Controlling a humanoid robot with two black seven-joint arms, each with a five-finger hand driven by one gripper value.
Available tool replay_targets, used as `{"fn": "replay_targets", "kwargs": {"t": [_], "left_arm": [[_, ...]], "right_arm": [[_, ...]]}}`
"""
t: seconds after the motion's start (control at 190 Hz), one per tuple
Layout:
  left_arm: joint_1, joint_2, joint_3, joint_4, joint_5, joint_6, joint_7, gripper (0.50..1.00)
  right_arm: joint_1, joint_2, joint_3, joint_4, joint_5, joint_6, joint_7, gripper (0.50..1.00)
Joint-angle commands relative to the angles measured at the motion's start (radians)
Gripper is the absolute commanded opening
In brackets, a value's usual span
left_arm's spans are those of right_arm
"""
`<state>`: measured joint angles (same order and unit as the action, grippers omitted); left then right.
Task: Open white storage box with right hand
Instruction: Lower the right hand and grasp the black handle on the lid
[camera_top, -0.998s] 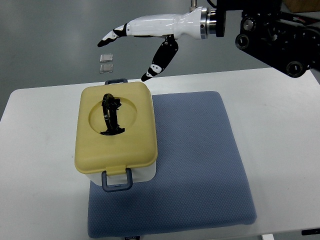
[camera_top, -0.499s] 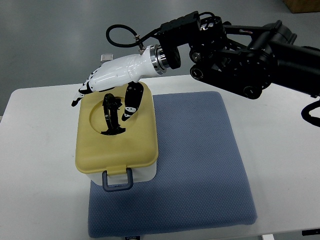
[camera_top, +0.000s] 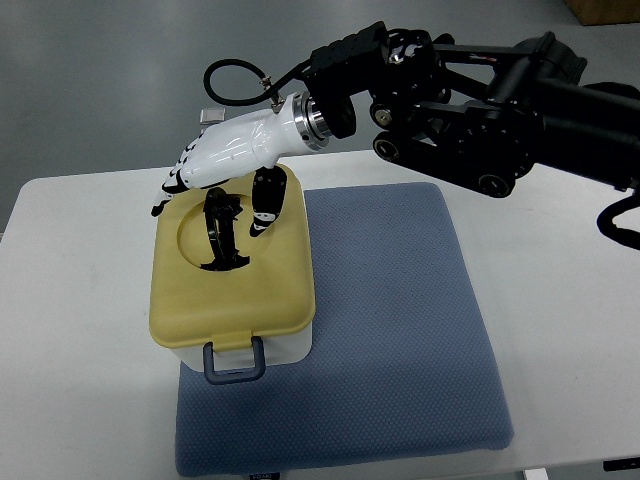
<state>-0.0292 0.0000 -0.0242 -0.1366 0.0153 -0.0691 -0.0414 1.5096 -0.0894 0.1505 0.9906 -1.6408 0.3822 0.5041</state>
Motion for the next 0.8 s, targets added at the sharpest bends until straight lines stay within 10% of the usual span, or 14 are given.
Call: {"fn": "replay_targets", "kwargs": {"t": [0.0,0.793], "left_arm": [[0.0,0.0,0.0,0.0,0.0,0.0,0.0,1.0],[0.0,0.0,0.0,0.0,0.0,0.0,0.0,1.0]], "right_arm": [[0.014,0.011,0.0,0.0,-0.001,-0.002,0.002,0.881],[0.02,0.039,-0.06,-0.012,-0.056,-0.057,-0.001,0.746]]}}
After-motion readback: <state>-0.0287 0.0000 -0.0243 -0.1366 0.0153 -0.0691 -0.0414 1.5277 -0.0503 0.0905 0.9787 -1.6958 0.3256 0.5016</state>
